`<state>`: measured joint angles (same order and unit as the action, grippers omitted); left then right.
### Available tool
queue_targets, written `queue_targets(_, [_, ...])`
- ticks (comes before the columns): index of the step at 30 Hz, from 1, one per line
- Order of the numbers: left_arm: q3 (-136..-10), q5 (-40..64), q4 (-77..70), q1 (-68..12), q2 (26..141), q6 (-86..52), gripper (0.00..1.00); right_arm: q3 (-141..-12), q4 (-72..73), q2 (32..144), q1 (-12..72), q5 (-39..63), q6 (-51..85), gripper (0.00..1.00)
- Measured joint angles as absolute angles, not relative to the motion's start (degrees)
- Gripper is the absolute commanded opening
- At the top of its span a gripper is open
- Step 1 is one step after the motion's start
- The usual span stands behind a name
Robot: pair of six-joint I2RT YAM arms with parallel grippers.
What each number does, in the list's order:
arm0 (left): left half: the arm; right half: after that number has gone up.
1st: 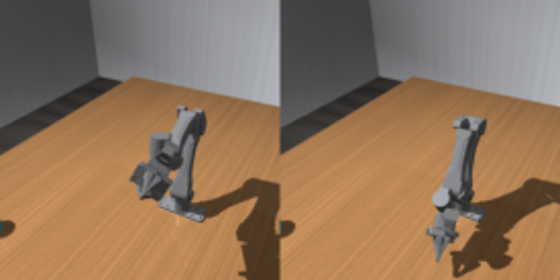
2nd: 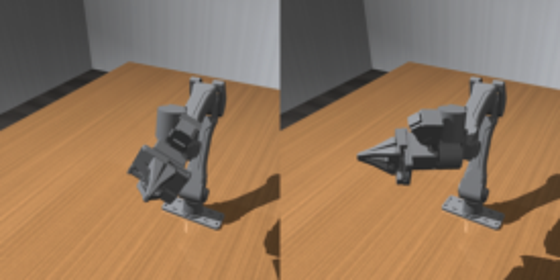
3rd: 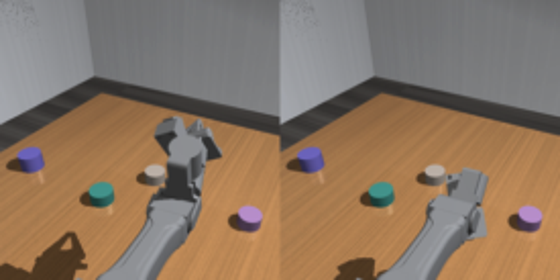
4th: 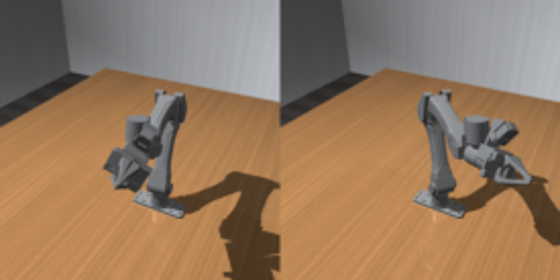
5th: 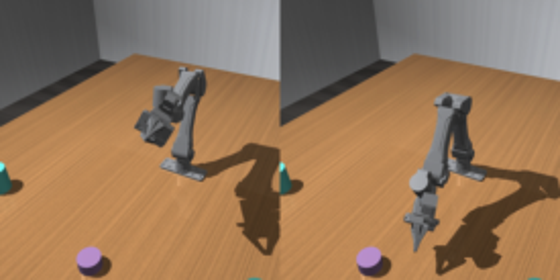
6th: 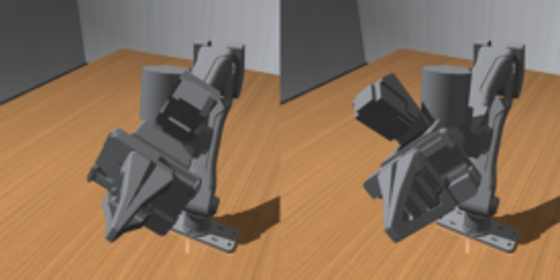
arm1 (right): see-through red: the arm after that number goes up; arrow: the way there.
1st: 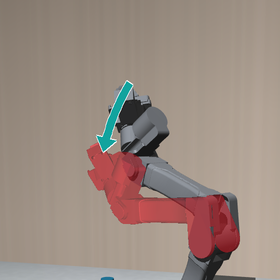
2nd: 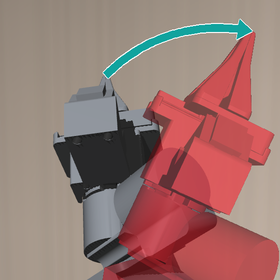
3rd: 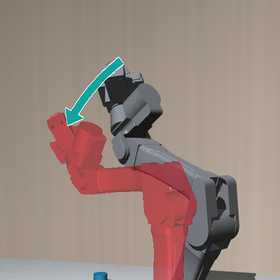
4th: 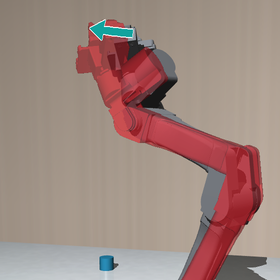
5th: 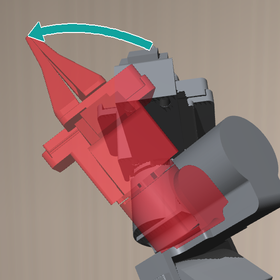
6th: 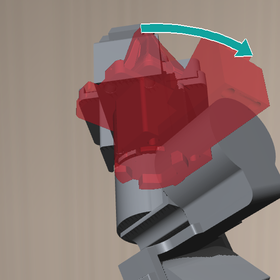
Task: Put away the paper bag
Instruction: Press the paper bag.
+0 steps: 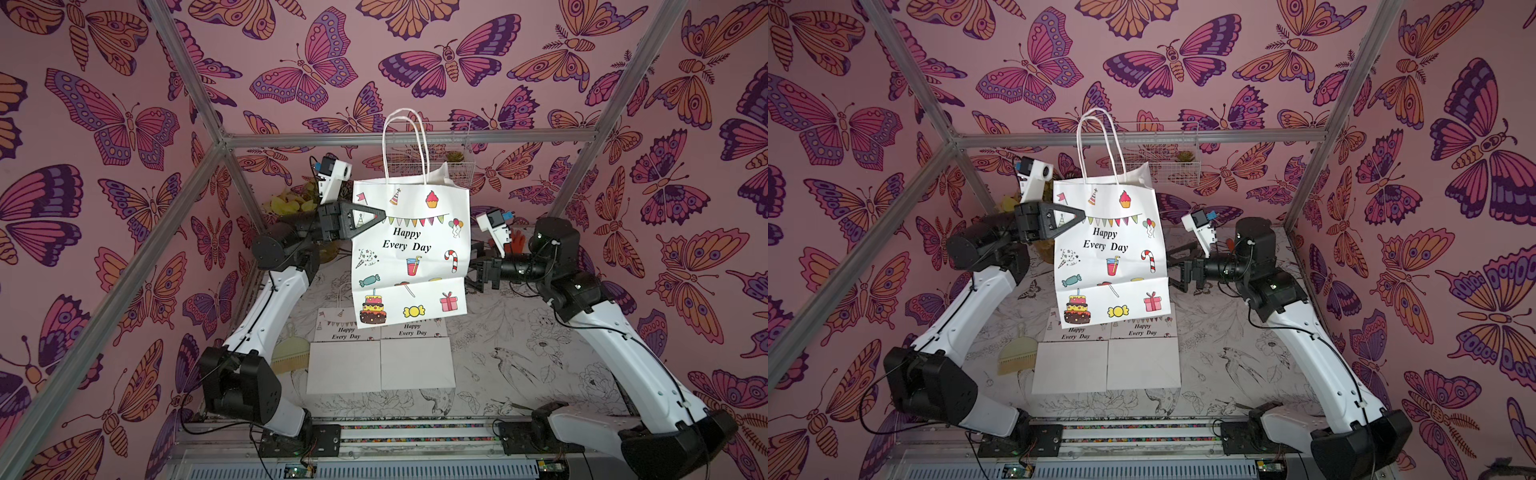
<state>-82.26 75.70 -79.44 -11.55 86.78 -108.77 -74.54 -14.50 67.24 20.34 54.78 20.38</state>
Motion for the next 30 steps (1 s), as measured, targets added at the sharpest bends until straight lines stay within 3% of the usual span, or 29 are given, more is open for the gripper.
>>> queue_targets(7, [-80.64,79.33,-79.5,-12.14,84.73,-109.54,0.0,-73.76,-13.39,60.6,14.55,50.7,20.91,0.99])
queue_targets(18, [-80.27,80.16,-79.44,-12.84,84.73,-110.02,0.0,-71.7,-7.73,61.1,14.04,54.46,24.73,0.99])
queue_targets(30, [-80.42,80.14,-79.33,-14.35,84.75,-110.04,0.0,-76.07,-13.39,64.69,22.79,52.69,20.47,0.99])
